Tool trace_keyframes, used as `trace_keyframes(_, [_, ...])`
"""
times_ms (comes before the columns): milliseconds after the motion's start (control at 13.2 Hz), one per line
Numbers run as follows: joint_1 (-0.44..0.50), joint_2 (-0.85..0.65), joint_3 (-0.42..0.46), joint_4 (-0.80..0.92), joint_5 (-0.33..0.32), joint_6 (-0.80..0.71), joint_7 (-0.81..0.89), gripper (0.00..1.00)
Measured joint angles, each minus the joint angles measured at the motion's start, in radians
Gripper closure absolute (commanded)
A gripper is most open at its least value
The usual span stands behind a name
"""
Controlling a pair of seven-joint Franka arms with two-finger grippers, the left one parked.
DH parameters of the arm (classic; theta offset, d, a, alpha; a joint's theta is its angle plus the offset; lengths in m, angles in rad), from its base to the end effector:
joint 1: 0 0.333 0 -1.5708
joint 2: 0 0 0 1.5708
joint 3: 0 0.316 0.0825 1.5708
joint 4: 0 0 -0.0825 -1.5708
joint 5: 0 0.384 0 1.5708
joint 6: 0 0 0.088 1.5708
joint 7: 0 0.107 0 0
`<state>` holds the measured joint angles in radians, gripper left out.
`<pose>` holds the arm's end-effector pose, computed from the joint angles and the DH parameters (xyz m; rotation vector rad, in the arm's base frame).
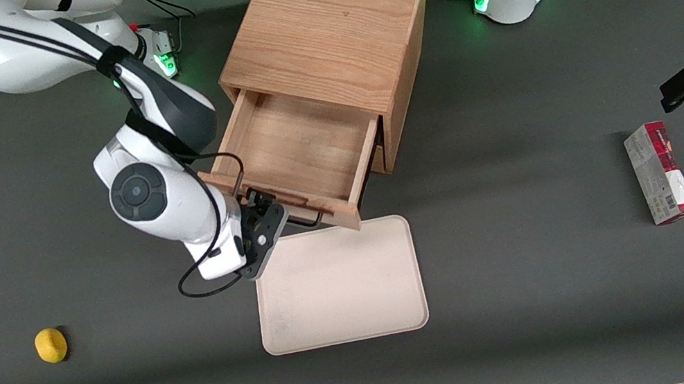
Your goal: Open upper drawer
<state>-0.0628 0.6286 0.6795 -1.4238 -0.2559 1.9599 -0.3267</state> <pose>0.6349 0.3125 0.3922 -2.6786 -1.3464 -0.0379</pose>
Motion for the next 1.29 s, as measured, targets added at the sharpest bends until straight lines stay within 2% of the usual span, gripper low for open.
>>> trace_keyframes(455, [0.0, 0.043, -0.035, 0.084, -0.021, -0.002, 0.0, 0.0])
trace_keyframes(833, [-0.004, 0.017, -0.043, 0.189, -0.016, -0.104, 0.012, 0.0])
trace_keyframes(909, [-0.004, -0.003, -0.046, 0.2, 0.007, -0.117, 0.025, 0.0])
trace_keyframes(1061, [-0.01, -0.068, -0.099, 0.211, 0.103, -0.19, 0.074, 0.0])
trace_keyframes(1288, [-0.018, -0.209, -0.308, 0.169, 0.242, -0.318, 0.175, 0.0])
